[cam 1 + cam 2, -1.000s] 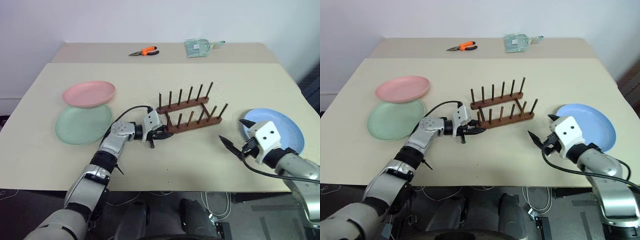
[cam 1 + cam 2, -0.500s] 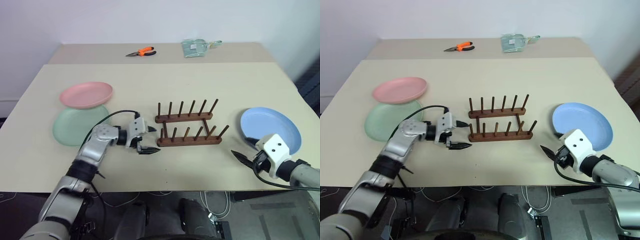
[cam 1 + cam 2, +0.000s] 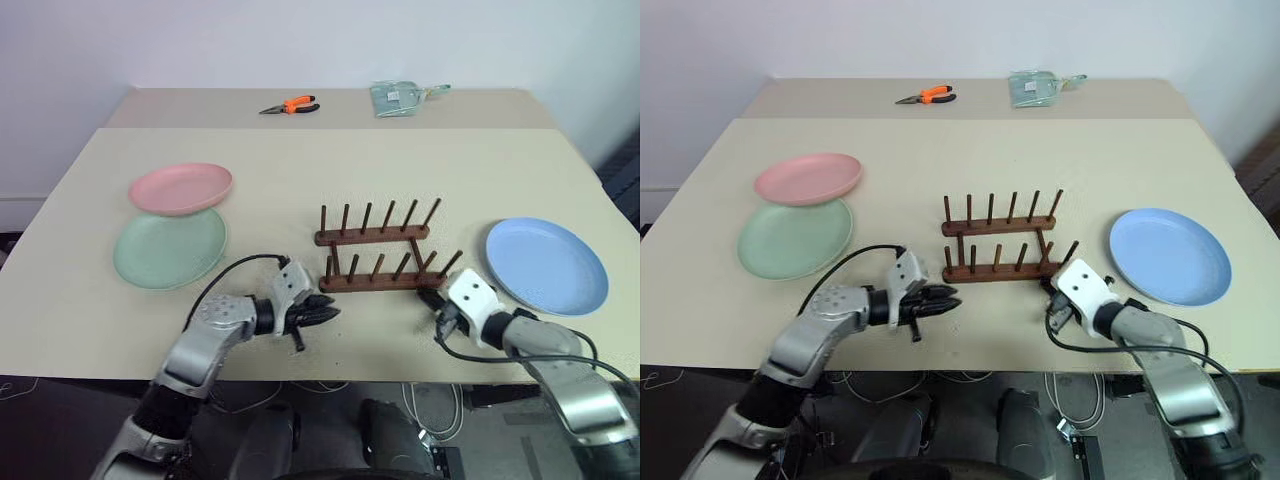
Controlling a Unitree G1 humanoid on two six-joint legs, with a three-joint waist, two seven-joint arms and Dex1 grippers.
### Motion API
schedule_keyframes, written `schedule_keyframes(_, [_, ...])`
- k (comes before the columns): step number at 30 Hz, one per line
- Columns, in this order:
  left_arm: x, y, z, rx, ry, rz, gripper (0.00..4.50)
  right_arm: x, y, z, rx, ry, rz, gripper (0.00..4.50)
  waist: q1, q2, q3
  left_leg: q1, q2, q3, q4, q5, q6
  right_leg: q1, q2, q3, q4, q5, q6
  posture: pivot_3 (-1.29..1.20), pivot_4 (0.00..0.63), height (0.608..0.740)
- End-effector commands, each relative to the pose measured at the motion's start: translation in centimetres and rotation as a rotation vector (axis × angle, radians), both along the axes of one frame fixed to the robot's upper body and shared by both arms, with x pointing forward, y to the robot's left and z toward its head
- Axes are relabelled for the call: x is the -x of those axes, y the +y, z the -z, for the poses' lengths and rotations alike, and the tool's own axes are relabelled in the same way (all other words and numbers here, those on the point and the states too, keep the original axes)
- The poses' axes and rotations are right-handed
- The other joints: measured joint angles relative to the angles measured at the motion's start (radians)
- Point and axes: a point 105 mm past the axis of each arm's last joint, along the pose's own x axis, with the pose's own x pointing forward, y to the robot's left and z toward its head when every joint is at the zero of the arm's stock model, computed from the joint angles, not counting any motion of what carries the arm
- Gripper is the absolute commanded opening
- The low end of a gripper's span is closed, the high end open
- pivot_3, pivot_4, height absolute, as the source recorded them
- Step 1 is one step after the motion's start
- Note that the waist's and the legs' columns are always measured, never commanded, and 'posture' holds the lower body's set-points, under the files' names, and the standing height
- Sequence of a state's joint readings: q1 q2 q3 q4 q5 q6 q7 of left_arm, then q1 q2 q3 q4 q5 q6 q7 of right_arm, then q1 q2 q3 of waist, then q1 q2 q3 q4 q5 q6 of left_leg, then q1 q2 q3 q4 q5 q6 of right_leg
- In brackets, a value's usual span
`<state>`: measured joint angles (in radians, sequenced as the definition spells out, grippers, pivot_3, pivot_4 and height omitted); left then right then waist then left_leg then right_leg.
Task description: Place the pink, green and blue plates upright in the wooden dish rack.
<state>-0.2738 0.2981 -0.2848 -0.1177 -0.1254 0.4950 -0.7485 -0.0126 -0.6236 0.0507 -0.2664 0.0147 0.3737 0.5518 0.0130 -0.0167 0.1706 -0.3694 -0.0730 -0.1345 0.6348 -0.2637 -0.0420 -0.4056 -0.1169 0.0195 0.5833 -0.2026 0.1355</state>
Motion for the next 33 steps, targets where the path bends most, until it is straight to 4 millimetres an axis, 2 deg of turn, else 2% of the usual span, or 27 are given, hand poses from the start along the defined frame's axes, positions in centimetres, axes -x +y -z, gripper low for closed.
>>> schedule_keyframes(1, [-3.1,2.0,1.3,-0.076,-0.042,-0.228,1.05,-2.2,-1.0,0.5,0.052,-0.046,0.102,0.00,-0.001,0.000,-0.001,0.001,0.000,0.000,0.000,0.000,0.000,0.001,0.000,0.000,0.000,0.000,0.000,0.00,0.150,0.740])
schedule_keyframes(7, [-5.2,2.8,1.1,-0.050,-0.058,-0.332,1.05,-4.4,-1.0,0.1,0.078,-0.105,0.133,0.00,-0.004,0.000,-0.003,0.003,0.000,0.001,-0.001,0.000,0.000,0.002,0.000,0.000,0.001,0.001,0.001,0.00,0.150,0.740])
schedule_keyframes(11, [-5.5,3.2,0.9,-0.053,-0.074,-0.332,1.05,-4.8,-0.7,-0.7,0.029,-0.113,0.118,0.00,-0.006,0.000,-0.003,0.005,0.000,0.001,-0.001,0.000,0.000,0.002,0.000,0.000,0.001,0.001,0.001,0.00,0.150,0.740])
schedule_keyframes(12, [-5.4,3.7,0.5,-0.050,-0.088,-0.333,0.99,-4.6,-0.5,-1.2,0.012,-0.116,0.097,0.52,-0.007,0.000,-0.003,0.005,0.000,0.001,-0.002,0.000,0.000,0.002,0.000,0.000,0.001,0.001,0.002,0.00,0.150,0.740])
schedule_keyframes(14, [-5.6,5.5,-0.6,-0.036,-0.115,-0.375,1.55,-4.2,-0.1,-2.1,-0.009,-0.133,0.060,1.32,-0.015,0.000,-0.003,0.005,0.000,0.001,-0.003,0.000,0.000,0.002,0.001,0.000,0.001,0.002,0.003,0.00,0.150,0.740])
schedule_keyframes(15, [-6.0,6.8,-2.0,0.006,-0.143,-0.432,1.83,-4.0,0.1,-2.7,-0.014,-0.146,0.039,1.76,-0.023,0.000,-0.003,0.006,0.001,0.001,-0.004,0.000,0.000,0.002,0.001,0.000,0.001,0.002,0.003,0.00,0.150,0.740])
schedule_keyframes(17, [-6.6,8.5,-4.0,0.073,-0.181,-0.516,2.86,-3.8,0.5,-3.2,-0.018,-0.159,0.015,2.84,-0.028,0.000,-0.002,0.005,0.001,0.001,-0.005,0.000,0.000,0.001,0.001,0.000,0.002,0.002,0.003,0.00,0.150,0.740])
schedule_keyframes(20, [-8.4,13.1,-8.9,0.256,-0.278,-0.786,4.39,-3.4,1.1,-3.3,-0.006,-0.167,-0.025,4.35,-0.024,0.000,-0.001,0.003,0.001,0.000,-0.004,0.000,0.000,-0.001,0.001,0.000,0.002,0.002,0.003,0.00,0.150,0.740])
schedule_keyframes(22, [-8.8,16.6,-12.2,0.399,-0.337,-1.005,4.45,-3.3,1.6,-3.0,-0.005,-0.158,-0.052,4.47,-0.020,-0.002,-0.001,0.001,0.000,-0.002,-0.002,0.000,-0.001,-0.001,0.001,-0.001,0.002,0.002,0.004,0.00,0.150,0.740])
schedule_keyframes(25, [-8.3,20.3,-14.5,0.589,-0.335,-1.240,4.45,-3.5,2.1,-2.8,-0.003,-0.150,-0.083,4.47,-0.021,-0.003,-0.001,-0.001,0.000,-0.003,-0.002,0.001,-0.001,-0.002,0.001,-0.001,0.001,0.002,0.004,0.00,0.150,0.740])
schedule_keyframes(29, [-7.1,22.3,-15.0,0.668,-0.313,-1.366,4.45,-3.9,2.5,-2.8,-0.005,-0.150,-0.107,4.47,-0.024,-0.003,-0.001,0.000,-0.001,-0.002,-0.003,0.001,-0.001,-0.002,0.000,-0.001,0.001,0.003,0.003,0.00,0.150,0.740])
schedule_keyframes(31, [-6.0,24.0,-13.9,0.737,-0.225,-1.479,4.45,-4.1,2.7,-3.0,-0.002,-0.156,-0.128,4.47,-0.024,-0.003,0.000,-0.001,-0.001,-0.002,-0.003,0.001,-0.001,-0.002,0.000,-0.001,0.001,0.003,0.002,0.00,0.150,0.740])
schedule_keyframes(33, [-5.3,24.9,-12.3,0.796,-0.113,-1.545,4.45,-4.4,2.9,-3.1,-0.003,-0.160,-0.141,4.47,-0.025,-0.003,0.000,-0.001,-0.001,-0.002,-0.003,0.001,-0.001,-0.002,0.001,-0.001,0.001,0.003,0.002,0.00,0.150,0.740])
